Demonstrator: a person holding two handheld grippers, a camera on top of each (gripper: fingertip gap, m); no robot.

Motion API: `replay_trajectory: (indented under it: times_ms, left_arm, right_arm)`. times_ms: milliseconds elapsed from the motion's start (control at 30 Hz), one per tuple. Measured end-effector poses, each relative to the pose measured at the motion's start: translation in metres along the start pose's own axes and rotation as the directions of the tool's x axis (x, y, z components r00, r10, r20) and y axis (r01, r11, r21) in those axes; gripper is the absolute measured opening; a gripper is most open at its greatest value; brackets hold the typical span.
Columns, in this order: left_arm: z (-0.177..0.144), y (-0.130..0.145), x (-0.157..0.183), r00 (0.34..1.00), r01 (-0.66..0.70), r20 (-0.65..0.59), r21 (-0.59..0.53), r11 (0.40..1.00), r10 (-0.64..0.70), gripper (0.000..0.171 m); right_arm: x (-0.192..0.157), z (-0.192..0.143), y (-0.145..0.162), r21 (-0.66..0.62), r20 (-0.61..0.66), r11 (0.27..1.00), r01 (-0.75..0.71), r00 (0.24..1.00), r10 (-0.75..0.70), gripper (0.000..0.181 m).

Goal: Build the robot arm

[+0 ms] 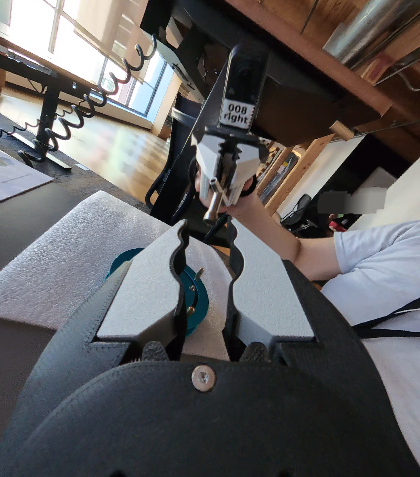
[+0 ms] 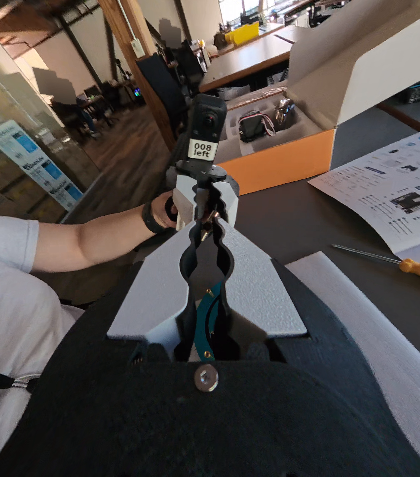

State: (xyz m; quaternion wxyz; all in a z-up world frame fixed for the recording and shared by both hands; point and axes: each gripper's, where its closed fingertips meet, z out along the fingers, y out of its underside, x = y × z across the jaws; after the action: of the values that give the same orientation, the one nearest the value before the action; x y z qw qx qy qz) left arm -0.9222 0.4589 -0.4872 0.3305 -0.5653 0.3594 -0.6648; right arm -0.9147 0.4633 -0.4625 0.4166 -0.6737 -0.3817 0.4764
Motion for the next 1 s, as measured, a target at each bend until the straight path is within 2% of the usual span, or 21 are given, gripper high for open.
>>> replay_trajectory:
  times_ms: [33,100,200,267,400,467,533,600,667,733,833,967,1000]
  left_arm:
    - [0.001,0.0,0.0,1.0,0.01,-0.004,0.008,1.0,-0.01,0.026]
    - [0.001,0.003,0.0,1.0,0.009,-0.012,-0.012,1.0,-0.01,0.009]
    - [0.001,0.009,0.001,1.0,-0.015,-0.008,-0.06,0.998,0.015,0.007]
    - [-0.001,0.007,0.006,0.999,-0.033,-0.024,-0.049,0.998,0.032,0.006]
    - [-0.006,0.008,0.003,1.0,-0.007,-0.008,-0.078,0.997,0.006,0.005]
    - [-0.007,0.011,-0.001,1.0,0.016,0.011,-0.092,0.996,-0.015,0.005]
    - [-0.008,0.019,-0.008,0.998,0.061,0.04,-0.13,0.99,-0.056,0.004]
    - [-0.008,0.026,-0.017,0.991,0.126,0.075,-0.151,0.981,-0.115,0.004]
    - [-0.009,0.03,-0.024,0.981,0.178,0.103,-0.155,0.972,-0.163,0.004]
    - [-0.01,0.034,-0.031,0.969,0.23,0.133,-0.153,0.961,-0.21,0.004]
    - [-0.012,0.037,-0.037,0.952,0.288,0.15,-0.145,0.947,-0.266,0.004]
    - [-0.012,0.038,-0.038,0.94,0.324,0.153,-0.134,0.937,-0.304,0.003]
    - [-0.012,0.039,-0.039,0.938,0.331,0.158,-0.131,0.935,-0.31,0.003]
  right_arm:
    - [0.001,0.002,0.004,0.001,0.005,1.0,-0.009,1.0,0.009,0.008]
    - [0.001,0.005,0.01,0.016,0.017,1.0,-0.008,1.0,0.008,0.007]
    - [0.002,0.007,0.013,0.052,0.06,0.997,-0.053,0.997,0.05,0.007]
    - [0.001,0.004,0.015,0.051,0.101,0.996,-0.07,0.993,0.065,0.007]
    - [0.005,-0.007,0.009,0.045,0.099,0.999,-0.02,0.995,0.016,0.017]
    - [0.008,-0.009,0.012,-0.02,0.07,0.999,0.045,0.997,-0.043,0.019]
    - [0.005,-0.007,0.025,-0.145,0.048,0.97,0.194,0.981,-0.188,0.026]
    - [0.005,-0.004,0.036,-0.273,-0.017,0.869,0.412,0.902,-0.432,0.031]
    - [0.006,0.004,0.038,-0.365,-0.099,0.718,0.593,0.741,-0.664,0.036]
    - [0.01,0.012,0.041,-0.472,-0.153,0.558,0.683,0.56,-0.814,0.034]
    - [0.017,0.026,0.056,-0.594,-0.128,0.389,0.704,0.395,-0.91,0.025]
    - [0.042,0.035,0.072,-0.739,-0.106,0.25,0.625,0.259,-0.96,0.021]
    - [0.045,0.037,0.072,-0.757,-0.116,0.232,0.611,0.224,-0.968,0.013]
